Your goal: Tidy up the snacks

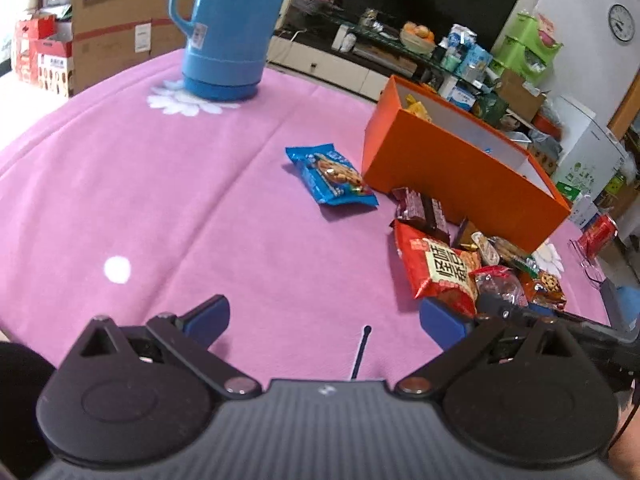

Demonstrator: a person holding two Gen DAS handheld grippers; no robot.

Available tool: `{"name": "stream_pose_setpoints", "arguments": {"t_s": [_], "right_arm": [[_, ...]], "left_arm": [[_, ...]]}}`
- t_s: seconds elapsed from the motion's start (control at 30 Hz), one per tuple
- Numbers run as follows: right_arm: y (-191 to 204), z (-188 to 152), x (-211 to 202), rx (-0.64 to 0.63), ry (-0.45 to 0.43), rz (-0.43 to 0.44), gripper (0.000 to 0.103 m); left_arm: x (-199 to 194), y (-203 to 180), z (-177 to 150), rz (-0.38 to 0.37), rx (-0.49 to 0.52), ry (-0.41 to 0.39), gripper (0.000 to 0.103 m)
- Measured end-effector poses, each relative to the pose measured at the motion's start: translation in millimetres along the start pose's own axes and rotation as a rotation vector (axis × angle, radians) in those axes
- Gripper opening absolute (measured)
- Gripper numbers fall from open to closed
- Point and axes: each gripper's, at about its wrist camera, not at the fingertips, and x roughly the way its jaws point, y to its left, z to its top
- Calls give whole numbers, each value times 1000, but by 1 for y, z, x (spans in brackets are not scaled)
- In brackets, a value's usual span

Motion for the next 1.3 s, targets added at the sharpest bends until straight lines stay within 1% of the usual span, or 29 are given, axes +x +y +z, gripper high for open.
{"name": "stream_pose_setpoints", "arguments": {"t_s": [0.03,0.1,0.2,0.27,0.3,0.37,0.4,0.43,0.5,0.53,0.6,0.67,0.73,0.8,0.83,0.9,1.0,1.1,1.13,1.2,1.3], "right_arm": [[4,-5,-4,-9,-21,-11,56],[11,-14,-13,-19,-10,-19,45],[22,-36,-33,-27,1,-21,44],[32,-55,-47,-55,-11,-41,44],[37,-61,-53,-71,-10,-51,45],[40,-68,-62,-75,-2,-44,59],[38,-69,-65,-55,2,-28,76],[33,-68,-68,-29,-5,-11,80],[19,-64,-77,53,-66,21,81],[8,-60,-82,101,-100,34,86],[-14,-55,-90,193,-155,36,92],[-34,-60,-92,255,-175,-4,92],[-56,-70,-91,342,-161,-26,91],[-72,-75,-96,432,-184,14,90],[-76,-75,-98,458,-189,22,90],[-78,-75,-98,464,-196,25,90],[-76,-74,-95,469,-179,61,90],[-74,-74,-91,449,-172,61,90],[-74,-73,-90,447,-171,60,90],[-76,-75,-88,452,-172,64,91],[-76,-75,-88,451,-174,59,91]], "left_arm": [[0,-1,-1,-2,11,-1,100],[4,-3,-3,-7,21,10,100],[9,-8,-8,-43,22,43,100],[12,-14,-13,-55,41,56,100],[13,-18,-13,-57,52,58,100],[14,-26,-13,-65,69,59,100],[15,-31,-11,-71,79,56,100],[16,-35,-9,-72,89,52,100],[21,-47,-2,-70,120,38,100],[25,-54,2,-69,133,37,100],[39,-69,10,-81,160,48,101],[55,-85,15,-72,183,59,101],[71,-101,20,-48,215,56,101],[91,-116,25,-23,247,68,101],[100,-122,28,-15,260,79,101],[118,-132,30,2,291,103,101],[132,-143,27,30,355,127,101],[139,-151,13,99,461,125,102],[137,-150,9,103,472,114,102],[130,-140,6,77,471,114,101],[116,-121,2,45,500,122,100]]}}
